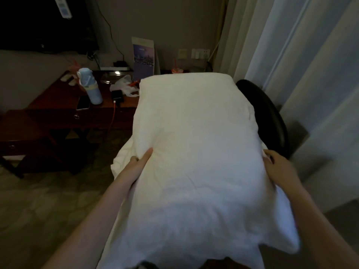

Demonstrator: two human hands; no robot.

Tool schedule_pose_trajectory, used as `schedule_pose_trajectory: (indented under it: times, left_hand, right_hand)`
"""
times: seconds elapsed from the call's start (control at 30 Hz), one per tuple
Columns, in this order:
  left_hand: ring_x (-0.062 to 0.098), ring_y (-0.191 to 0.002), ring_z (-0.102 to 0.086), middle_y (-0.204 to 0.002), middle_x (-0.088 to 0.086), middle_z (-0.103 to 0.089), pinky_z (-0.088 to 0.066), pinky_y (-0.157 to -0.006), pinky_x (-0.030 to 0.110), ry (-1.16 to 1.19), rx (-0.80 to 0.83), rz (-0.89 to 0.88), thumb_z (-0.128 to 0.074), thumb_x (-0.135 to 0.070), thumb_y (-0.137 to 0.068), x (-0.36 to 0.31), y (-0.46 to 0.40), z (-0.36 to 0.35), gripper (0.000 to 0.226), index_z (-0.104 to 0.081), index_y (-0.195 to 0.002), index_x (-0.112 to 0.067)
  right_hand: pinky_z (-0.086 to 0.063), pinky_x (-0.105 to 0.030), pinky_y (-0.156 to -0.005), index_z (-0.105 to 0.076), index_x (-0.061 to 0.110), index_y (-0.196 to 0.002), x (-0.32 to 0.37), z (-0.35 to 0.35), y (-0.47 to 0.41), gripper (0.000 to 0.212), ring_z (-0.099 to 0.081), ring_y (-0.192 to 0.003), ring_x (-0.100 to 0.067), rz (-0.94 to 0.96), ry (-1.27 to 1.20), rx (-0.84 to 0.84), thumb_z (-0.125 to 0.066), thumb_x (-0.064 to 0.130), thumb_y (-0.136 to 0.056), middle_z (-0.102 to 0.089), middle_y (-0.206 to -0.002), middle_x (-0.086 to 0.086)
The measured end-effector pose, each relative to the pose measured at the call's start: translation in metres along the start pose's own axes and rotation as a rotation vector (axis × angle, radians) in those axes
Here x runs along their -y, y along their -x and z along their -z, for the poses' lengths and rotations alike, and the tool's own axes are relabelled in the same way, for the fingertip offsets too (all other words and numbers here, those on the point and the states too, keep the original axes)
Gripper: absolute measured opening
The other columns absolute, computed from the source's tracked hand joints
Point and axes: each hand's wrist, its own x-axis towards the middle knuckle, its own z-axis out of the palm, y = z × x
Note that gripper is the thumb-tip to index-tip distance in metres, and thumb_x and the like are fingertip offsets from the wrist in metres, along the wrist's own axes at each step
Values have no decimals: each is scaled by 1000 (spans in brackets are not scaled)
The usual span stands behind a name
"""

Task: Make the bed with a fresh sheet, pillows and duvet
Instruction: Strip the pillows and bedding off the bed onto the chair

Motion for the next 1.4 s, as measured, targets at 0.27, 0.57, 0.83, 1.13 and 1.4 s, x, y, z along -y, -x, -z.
schedule_pose_trajectory:
  times: [0.27,0.57,0.83,1.13,1.4]
  left_hand:
    - [31,-127,-45,-144,8,-43,-40,-100,40,38,-125,18,-40,-65,-90,44,39,13,73,-38,-144,-16]
    - [13,-115,-52,-125,-3,-56,-39,-96,31,204,-205,-141,-44,-41,-98,84,76,71,39,-49,-130,-18]
    - [11,-110,-51,-125,-9,-52,-39,-89,27,153,-45,-146,-51,-50,-92,73,29,78,50,-44,-135,-27]
    - [23,-137,-33,-154,-3,-26,-32,-105,31,140,251,-319,-57,-48,-89,-34,-21,48,84,-4,-152,-33]
    - [27,-128,-41,-150,-1,-27,-38,-106,40,322,261,-289,-72,-46,-78,-54,-57,31,103,5,-147,-47]
  right_hand:
    - [-23,-47,-112,-46,7,-138,67,-24,36,44,-31,-137,-38,355,36,-217,-42,27,-99,-36,-148,-20]
    - [8,-63,-111,-21,26,-151,196,-102,89,57,7,-147,-31,760,492,-45,-33,47,-98,-1,-161,-8]
    - [6,-64,-112,-22,35,-150,223,-92,27,56,3,-149,-23,740,517,-83,-31,53,-98,-6,-162,2]
    - [-8,-58,-114,-21,34,-150,193,-39,-60,71,-11,-145,-32,102,144,-187,-33,70,-90,-14,-160,-4]
    - [-34,-47,-110,-28,15,-150,116,-19,-89,116,-43,-130,-34,-336,-613,-71,-63,80,-60,-39,-149,-12]
